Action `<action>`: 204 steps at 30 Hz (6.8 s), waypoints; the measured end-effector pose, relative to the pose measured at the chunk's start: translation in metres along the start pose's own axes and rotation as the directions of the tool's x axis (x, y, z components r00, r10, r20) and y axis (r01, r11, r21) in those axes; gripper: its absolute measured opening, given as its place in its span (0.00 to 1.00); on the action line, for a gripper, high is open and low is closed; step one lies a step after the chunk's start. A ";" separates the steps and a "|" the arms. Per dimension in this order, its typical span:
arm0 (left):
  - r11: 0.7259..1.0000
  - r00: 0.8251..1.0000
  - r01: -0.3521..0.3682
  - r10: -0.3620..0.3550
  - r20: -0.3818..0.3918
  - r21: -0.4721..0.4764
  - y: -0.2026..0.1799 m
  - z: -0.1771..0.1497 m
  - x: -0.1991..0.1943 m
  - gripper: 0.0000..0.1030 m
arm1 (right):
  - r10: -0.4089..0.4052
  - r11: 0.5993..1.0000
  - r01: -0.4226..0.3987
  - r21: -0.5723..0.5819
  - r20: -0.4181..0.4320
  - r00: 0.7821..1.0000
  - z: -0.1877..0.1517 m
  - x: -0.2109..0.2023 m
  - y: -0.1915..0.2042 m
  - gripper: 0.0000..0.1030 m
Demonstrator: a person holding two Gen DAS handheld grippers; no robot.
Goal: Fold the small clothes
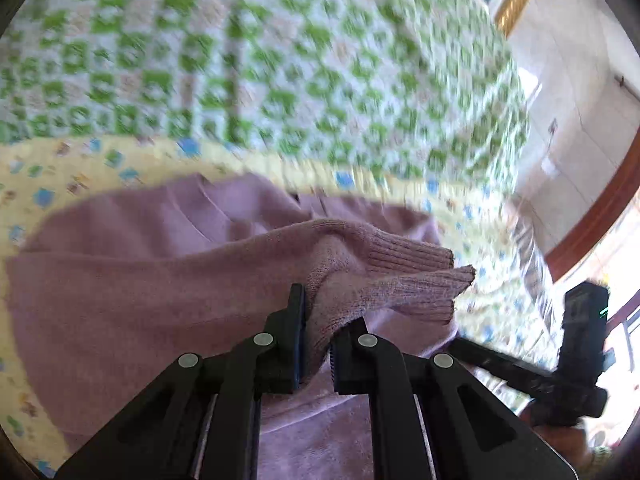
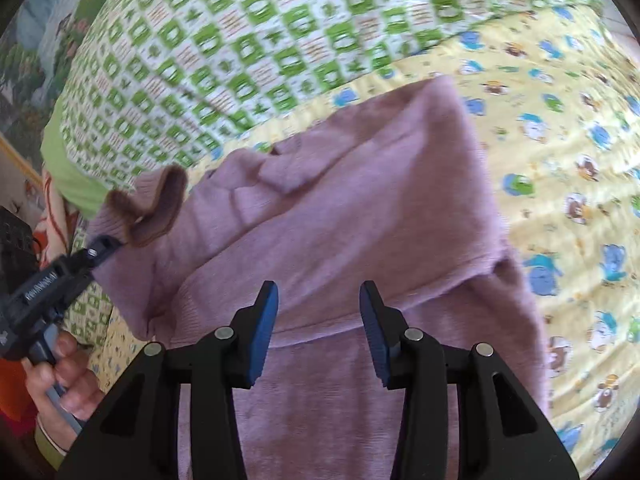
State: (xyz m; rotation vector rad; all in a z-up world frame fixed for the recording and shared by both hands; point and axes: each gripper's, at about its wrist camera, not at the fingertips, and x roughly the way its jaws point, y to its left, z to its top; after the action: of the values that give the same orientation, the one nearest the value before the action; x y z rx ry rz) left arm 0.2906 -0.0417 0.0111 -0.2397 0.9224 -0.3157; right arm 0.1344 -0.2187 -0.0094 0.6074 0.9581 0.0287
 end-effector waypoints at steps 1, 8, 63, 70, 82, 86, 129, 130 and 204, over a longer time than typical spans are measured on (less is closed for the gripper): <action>1.000 0.999 -0.004 0.004 -0.034 0.006 -0.002 -0.007 0.015 0.11 | -0.011 1.000 0.011 0.016 0.004 1.000 0.001 -0.003 -0.008 0.43; 0.999 0.987 -0.043 0.044 -0.155 0.010 0.007 -0.047 0.043 0.39 | -0.014 0.998 0.015 0.060 -0.011 1.000 -0.001 0.002 -0.028 0.43; 0.732 0.860 -0.500 0.481 -0.169 -0.462 0.203 -0.106 -0.068 0.66 | -0.177 0.803 0.187 -0.565 0.074 0.981 0.014 0.025 0.025 0.08; 0.741 0.865 -0.494 0.470 -0.173 -0.456 0.206 -0.106 -0.063 0.67 | -0.261 0.762 0.205 -0.614 -0.001 0.965 0.002 0.050 0.009 0.09; 0.805 0.904 -0.425 0.400 -0.150 -0.415 0.192 -0.127 -0.116 0.66 | -0.133 0.940 0.093 -0.328 -0.103 0.986 0.012 0.006 -0.039 0.22; 0.844 0.919 -0.388 0.382 -0.093 -0.369 0.179 -0.101 -0.124 0.66 | -0.029 0.987 0.018 -0.161 -0.066 0.997 0.035 -0.001 -0.050 0.22; 0.887 0.908 -0.384 0.314 -0.276 -0.256 0.174 -0.173 -0.107 0.74 | -0.188 0.953 0.174 -0.247 -0.034 0.982 -0.010 -0.024 -0.028 0.42; 0.889 0.911 -0.374 0.300 -0.284 -0.263 0.172 -0.181 -0.111 0.74 | -0.186 0.954 0.170 -0.246 -0.042 0.982 -0.020 -0.029 -0.028 0.42; 0.964 0.992 0.122 -0.123 0.013 -0.236 0.081 -0.168 -0.204 0.08 | 0.195 0.980 -0.197 0.000 0.147 0.970 -0.098 -0.148 -0.032 0.07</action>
State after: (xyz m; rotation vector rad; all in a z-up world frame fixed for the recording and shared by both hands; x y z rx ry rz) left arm 0.0528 0.0971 0.0363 -0.5176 0.9484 -0.3199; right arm -0.0364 -0.2412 0.0450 0.7062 0.7542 0.1512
